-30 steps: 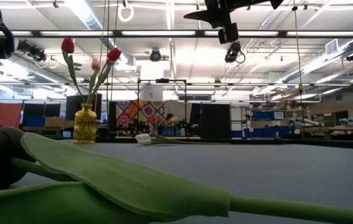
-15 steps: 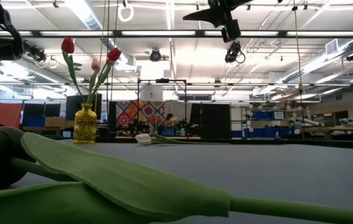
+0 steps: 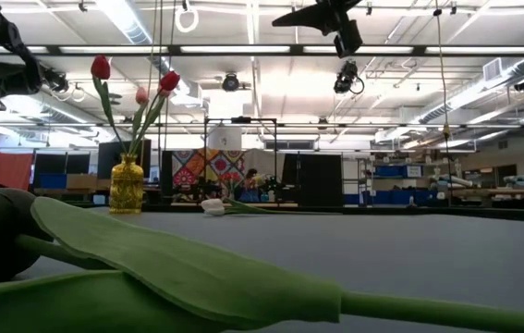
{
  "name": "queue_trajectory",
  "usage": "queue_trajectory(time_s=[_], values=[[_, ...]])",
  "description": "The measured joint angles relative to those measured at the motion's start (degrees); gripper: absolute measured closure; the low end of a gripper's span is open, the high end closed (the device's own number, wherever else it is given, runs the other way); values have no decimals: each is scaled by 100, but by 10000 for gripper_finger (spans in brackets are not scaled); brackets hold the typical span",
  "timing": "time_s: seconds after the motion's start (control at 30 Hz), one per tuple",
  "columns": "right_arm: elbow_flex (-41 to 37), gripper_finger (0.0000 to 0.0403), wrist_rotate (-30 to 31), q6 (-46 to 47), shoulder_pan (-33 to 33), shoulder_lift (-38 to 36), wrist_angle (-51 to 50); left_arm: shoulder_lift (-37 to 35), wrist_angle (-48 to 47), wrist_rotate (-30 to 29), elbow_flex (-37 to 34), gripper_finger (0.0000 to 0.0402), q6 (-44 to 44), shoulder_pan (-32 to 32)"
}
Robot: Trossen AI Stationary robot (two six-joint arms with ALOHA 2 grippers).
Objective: Sort flowers into vase by color
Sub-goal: Put the bottom white flower into the transparent vase
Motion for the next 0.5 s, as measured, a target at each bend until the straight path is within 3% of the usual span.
queue_trajectory(time_s=[0.4,0.5], values=[[0,197,90,269,33,0,24,-114,-460,-6,-258,390,-928,16],[0,197,62,187,73,0,-30,-134,-460,-256,-258,375,-991,16]])
